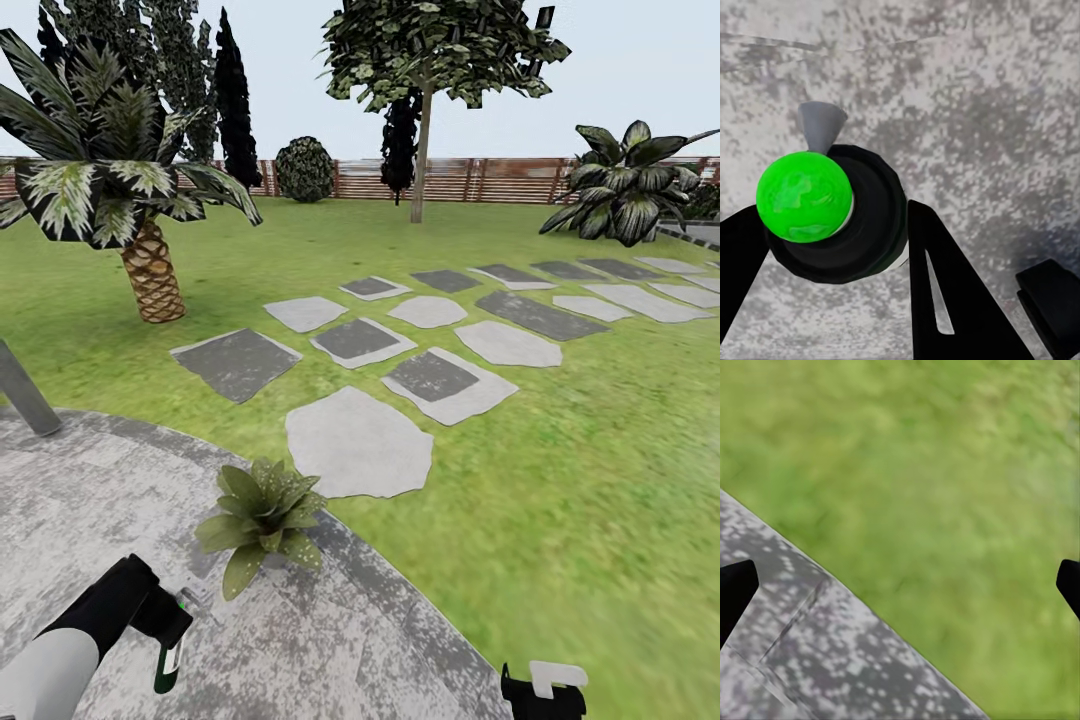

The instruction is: Pick up the pesticide atomizer in the garden and spray insectifuge to fully cover both potted plants in the garden.

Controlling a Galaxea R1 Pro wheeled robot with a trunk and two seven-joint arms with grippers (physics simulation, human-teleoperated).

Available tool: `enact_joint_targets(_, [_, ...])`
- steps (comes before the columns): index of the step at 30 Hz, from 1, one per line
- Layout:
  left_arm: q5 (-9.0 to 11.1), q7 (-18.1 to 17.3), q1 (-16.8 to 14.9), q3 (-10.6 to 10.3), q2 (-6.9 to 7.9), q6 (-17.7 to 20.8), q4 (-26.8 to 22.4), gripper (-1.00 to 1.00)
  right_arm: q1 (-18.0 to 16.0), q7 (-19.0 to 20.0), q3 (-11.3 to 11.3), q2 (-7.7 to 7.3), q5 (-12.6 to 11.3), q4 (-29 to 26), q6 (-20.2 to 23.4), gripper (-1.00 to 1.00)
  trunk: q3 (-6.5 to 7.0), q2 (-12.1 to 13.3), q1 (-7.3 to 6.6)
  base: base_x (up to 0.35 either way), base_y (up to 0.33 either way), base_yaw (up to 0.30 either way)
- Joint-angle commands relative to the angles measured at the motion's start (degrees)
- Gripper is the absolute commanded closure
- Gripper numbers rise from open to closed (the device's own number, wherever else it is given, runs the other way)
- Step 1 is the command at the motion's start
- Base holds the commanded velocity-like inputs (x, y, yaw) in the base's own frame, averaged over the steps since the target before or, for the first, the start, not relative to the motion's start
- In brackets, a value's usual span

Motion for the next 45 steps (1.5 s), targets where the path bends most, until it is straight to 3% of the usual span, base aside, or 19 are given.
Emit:
enact_joint_targets(1, [-0.3,-0.3,0.0,0.4,-0.08,0.3,-0.2,1.0,0.0,-0.2,-0.4,-0.01,0.6,0.1,-0.2,-1.0,-0.06,0.0,-0.01,0.0,0.0,0.008])
enact_joint_targets(5, [-0.2,-0.3,0.0,0.4,-0.02,0.2,-0.4,1.0,0.0,-0.2,-0.4,-0.03,0.6,0.1,-0.2,-1.0,-0.02,0.0,-0.01,-0.007,0.0,-0.096])
enact_joint_targets(11, [-0.1,-0.3,0.0,2.4,0.13,0.1,-0.5,1.0,0.0,-0.2,-0.4,-0.02,0.6,0.1,-0.2,-1.0,0.17,0.0,-0.01,-0.235,0.176,-0.242])
enact_joint_targets(21, [-0.1,-0.3,0.0,2.5,-0.14,0.1,-0.5,1.0,0.0,-0.2,-0.4,-0.01,0.6,0.2,-0.2,-1.0,0.39,0.0,-0.01,0.069,0.262,-0.208])
enact_joint_targets(31, [-0.3,-0.5,0.1,2.4,0.04,-2.2,0.3,1.0,0.0,-0.2,-0.4,-0.02,0.6,0.2,-0.2,-1.0,0.59,0.0,-0.01,0.02,0.013,-0.153])
enact_joint_targets(45, [-0.2,-0.4,0.1,2.4,0.05,-2.3,0.1,1.0,0.0,-0.2,-0.4,-0.01,0.6,0.2,-0.2,-1.0,1.02,0.0,-0.01,-0.232,0.214,-0.244])
